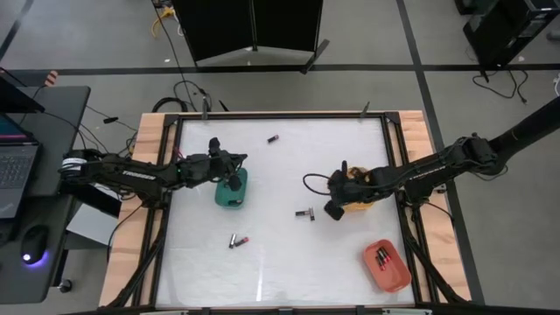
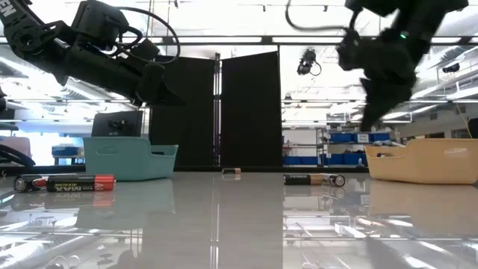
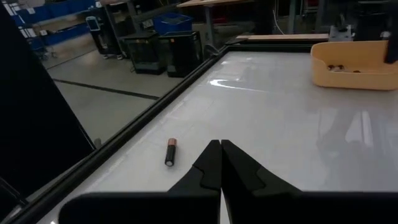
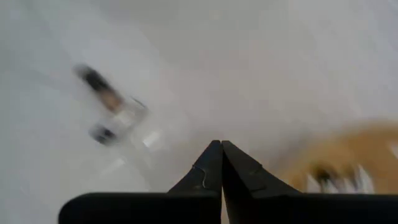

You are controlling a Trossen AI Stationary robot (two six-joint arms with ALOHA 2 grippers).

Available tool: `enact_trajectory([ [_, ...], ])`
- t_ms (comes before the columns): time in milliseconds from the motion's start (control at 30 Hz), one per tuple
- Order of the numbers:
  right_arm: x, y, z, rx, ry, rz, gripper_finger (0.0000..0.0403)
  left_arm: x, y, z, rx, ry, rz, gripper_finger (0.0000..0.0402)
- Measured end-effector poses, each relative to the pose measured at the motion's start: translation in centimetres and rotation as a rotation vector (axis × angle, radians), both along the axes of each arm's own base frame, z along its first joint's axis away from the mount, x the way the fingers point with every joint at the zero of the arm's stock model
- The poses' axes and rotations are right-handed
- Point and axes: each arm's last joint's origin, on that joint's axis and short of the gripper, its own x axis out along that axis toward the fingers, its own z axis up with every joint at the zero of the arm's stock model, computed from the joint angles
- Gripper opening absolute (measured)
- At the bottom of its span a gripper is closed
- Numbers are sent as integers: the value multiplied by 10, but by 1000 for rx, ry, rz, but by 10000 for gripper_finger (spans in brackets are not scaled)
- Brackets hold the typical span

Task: Sort batteries
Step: Put the black and copper battery into the green bin

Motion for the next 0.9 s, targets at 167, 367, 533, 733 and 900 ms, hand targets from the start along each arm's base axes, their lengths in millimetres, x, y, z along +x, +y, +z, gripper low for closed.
enact_trajectory([
  [167, 27, 5, 7, -30, -222, 124, 10, 0, 0, 0, -1, 1, -2, 8],
  [367, 66, 6, 7, -142, -482, 263, 8, 8, -1, -8, -21, -4, -71, 8],
  [533, 91, -1, 1, -233, -621, 305, 8, 19, 0, -17, -44, -17, -115, 8],
  [733, 116, -12, -1, -293, -628, 309, 8, 42, 0, -18, -66, -2, -189, 8],
  [900, 135, -13, 3, -340, -628, 309, 8, 62, -3, -19, -47, 19, -218, 8],
])
